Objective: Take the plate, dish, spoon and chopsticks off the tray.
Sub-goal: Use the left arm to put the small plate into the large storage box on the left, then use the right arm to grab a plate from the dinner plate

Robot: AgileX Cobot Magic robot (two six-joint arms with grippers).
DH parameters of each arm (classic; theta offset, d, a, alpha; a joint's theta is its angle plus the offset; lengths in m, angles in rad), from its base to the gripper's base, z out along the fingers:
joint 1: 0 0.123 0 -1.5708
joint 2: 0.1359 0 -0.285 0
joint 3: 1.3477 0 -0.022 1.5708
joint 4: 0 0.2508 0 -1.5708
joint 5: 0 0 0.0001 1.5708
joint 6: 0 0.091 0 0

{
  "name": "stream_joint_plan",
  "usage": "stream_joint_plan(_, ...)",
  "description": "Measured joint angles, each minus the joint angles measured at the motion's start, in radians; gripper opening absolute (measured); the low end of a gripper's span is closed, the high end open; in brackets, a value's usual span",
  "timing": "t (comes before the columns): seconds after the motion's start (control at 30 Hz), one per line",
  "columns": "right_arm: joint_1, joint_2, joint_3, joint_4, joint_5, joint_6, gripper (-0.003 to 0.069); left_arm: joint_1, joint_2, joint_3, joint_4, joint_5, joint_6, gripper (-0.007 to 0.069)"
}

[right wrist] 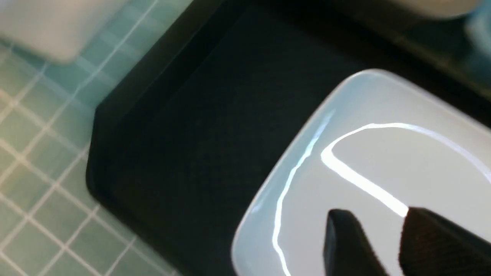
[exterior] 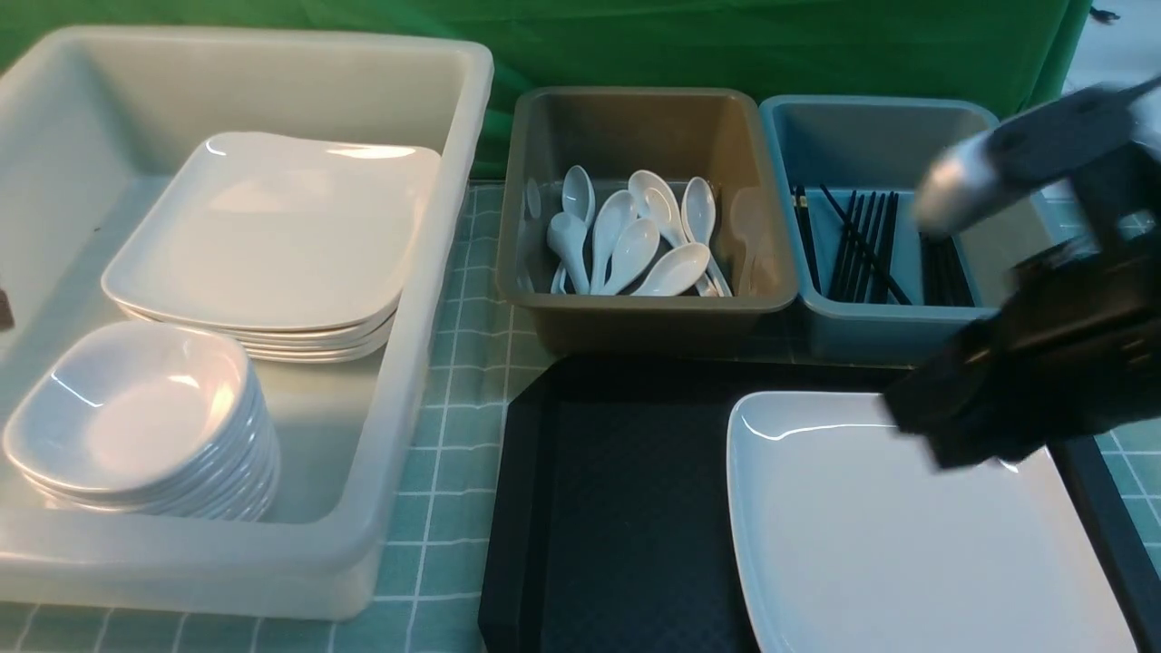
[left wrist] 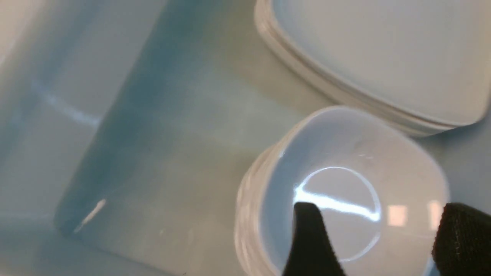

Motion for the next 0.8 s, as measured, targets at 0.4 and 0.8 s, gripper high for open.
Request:
stream_joint_plan(0.4,0.253,0.418,0.000,-0.283,0.028,0.360,0.0595,-0.048,-0.101,0.000,-0.291,0.152,0.272,0.0004)
stream_joint_plan(0.8,0.315,0.534,0.000,-0.291,0.038,0.453,0.0594,-0.282,-0.101,0.000,-0.161,0.163,0.219,0.0000)
